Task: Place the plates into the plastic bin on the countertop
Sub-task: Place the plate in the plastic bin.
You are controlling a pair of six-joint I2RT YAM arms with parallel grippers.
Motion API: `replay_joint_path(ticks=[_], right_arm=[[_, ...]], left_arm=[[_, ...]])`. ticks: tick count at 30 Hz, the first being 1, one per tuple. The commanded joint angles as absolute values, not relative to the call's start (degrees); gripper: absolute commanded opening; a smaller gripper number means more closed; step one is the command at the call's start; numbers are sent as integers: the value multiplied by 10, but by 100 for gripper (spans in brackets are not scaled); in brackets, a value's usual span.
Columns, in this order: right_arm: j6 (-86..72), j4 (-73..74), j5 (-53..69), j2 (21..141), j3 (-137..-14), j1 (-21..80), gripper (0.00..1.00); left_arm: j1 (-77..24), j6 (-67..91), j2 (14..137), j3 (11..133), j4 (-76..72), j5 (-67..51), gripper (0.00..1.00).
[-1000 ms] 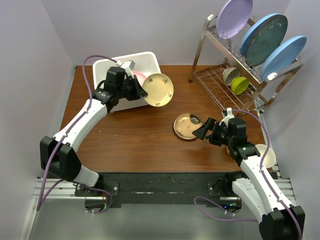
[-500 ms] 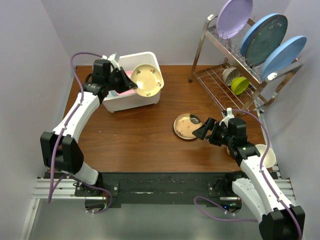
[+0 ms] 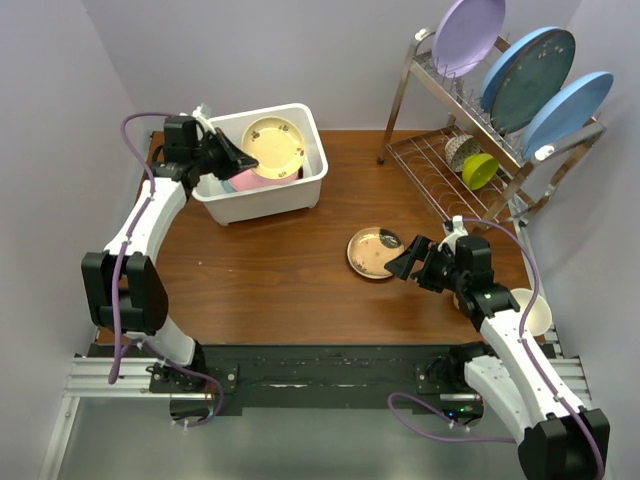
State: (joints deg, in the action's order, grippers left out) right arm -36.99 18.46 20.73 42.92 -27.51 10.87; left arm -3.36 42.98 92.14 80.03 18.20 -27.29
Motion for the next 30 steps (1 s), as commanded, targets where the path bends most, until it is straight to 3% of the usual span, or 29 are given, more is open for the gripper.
replay_joint_path(ticks=[1, 30], right_arm=[[-359, 176, 216, 431, -275, 110, 99], [-364, 159, 220, 452, -265, 110, 99]], left_arm=[[-12, 460, 943, 826, 148, -301, 0], [16, 483, 1069, 862, 165, -275, 0]])
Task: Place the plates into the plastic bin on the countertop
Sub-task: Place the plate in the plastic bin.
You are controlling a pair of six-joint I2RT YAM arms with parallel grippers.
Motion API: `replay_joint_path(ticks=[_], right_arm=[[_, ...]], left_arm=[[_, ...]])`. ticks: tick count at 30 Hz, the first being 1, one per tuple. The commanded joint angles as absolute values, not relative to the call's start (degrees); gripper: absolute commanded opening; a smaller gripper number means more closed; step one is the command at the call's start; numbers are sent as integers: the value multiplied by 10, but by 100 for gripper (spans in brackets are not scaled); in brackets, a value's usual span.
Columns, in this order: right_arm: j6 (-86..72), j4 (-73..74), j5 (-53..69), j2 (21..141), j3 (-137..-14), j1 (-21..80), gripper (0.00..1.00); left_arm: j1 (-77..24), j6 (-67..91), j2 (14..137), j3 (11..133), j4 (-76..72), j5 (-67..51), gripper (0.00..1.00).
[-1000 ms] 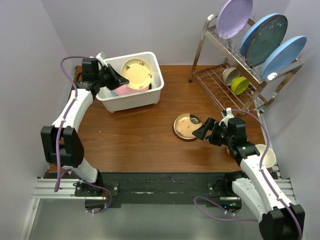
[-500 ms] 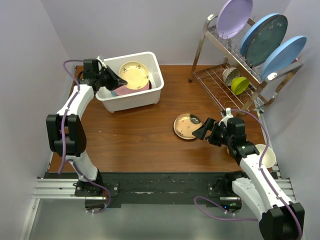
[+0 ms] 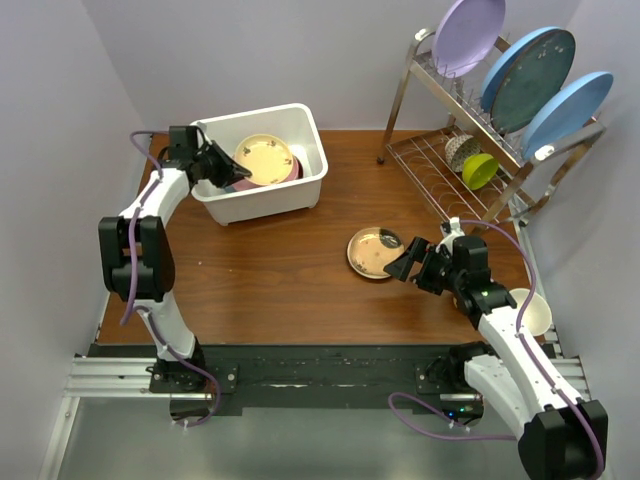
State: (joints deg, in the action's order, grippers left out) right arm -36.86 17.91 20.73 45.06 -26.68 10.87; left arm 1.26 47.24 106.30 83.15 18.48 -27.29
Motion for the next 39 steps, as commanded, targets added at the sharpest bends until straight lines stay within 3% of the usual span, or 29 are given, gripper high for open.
replay_joint_path(ticks=[1, 13, 25, 34, 39], right_arm=[[-363, 158, 220, 450, -264, 111, 99], [-366, 154, 226, 453, -259, 110, 99], [-367, 156, 226, 452, -259, 110, 99], [-366, 155, 227, 452, -260, 111, 99], [-367, 154, 228, 453, -259, 110, 99]], left_arm=[[17, 482, 1071, 863, 167, -274, 0], [19, 473, 1091, 875, 185, -266, 2], [21, 468, 1099, 889, 193, -272, 36], [21, 453, 1072, 892, 216, -292, 78], [20, 433, 1052, 902, 243, -290, 81]])
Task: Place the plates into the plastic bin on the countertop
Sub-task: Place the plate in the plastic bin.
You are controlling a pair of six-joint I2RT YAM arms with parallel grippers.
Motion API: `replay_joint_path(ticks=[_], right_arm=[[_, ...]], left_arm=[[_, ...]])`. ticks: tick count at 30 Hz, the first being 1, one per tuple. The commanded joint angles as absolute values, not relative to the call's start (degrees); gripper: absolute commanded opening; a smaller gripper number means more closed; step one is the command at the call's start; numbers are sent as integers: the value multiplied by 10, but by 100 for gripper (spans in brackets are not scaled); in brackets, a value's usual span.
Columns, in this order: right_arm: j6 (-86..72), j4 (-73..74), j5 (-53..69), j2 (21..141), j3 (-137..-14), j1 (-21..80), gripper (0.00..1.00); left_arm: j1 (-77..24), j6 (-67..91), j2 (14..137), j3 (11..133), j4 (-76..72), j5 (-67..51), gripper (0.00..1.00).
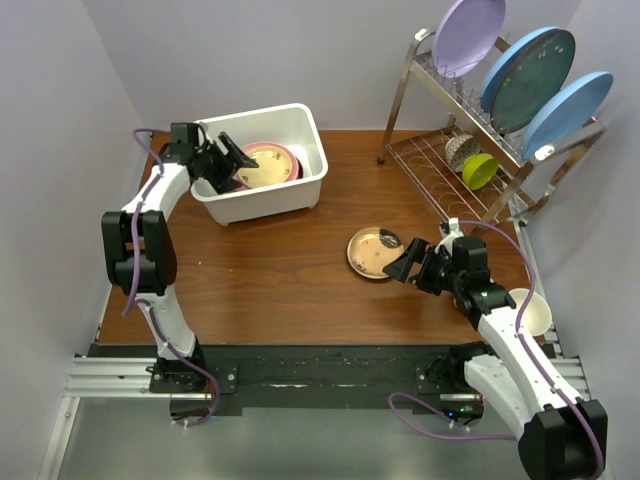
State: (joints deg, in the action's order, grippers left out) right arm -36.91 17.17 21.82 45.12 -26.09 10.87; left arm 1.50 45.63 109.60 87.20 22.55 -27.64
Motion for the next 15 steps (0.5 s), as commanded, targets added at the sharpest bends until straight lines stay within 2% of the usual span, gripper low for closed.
replay_joint_path(ticks=[1, 9, 13, 15], right_arm=[[-367, 153, 228, 452, -259, 111, 99], [-370, 156, 226, 449, -260, 110, 99], [-371, 156, 226, 449, -260, 110, 99], [-372, 156, 226, 450, -259, 110, 99]], left_arm=[[21, 432, 1040, 901, 243, -287, 82], [20, 429, 977, 919, 231, -294, 84], [17, 410, 939, 930, 222, -303, 96], [12, 400, 923, 931, 221, -308, 98]])
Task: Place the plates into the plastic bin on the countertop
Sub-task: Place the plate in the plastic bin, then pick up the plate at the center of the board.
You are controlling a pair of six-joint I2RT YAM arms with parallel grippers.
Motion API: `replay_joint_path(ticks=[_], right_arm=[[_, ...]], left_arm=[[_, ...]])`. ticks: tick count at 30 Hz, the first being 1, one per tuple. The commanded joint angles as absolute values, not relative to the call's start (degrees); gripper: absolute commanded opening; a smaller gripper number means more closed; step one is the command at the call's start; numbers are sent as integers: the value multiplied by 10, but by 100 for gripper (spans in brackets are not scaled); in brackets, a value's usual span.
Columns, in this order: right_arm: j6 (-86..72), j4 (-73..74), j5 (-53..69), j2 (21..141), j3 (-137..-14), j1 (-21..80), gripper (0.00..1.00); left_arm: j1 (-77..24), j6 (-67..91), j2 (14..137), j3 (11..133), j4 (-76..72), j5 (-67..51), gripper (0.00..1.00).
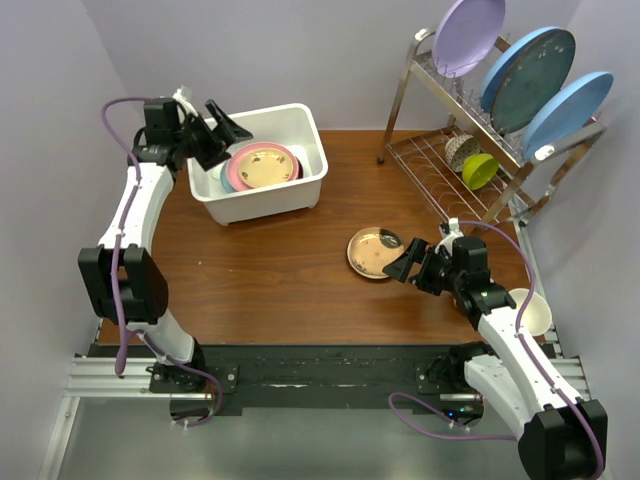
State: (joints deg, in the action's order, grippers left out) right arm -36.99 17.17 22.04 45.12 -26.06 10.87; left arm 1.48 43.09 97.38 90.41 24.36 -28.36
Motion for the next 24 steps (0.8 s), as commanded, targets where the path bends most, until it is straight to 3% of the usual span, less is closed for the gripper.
replay_joint_path(ticks=[1, 11, 24], right_arm=[[-372, 156, 225, 450, -258, 111, 99], [-378, 155, 224, 449, -255, 111, 99], [-409, 170, 168, 465, -250, 110, 97]], left_arm=[[10, 396, 918, 931, 218, -313, 98], [-105, 332, 871, 905, 243, -254, 98], [-237, 351, 817, 773, 206, -194, 94]])
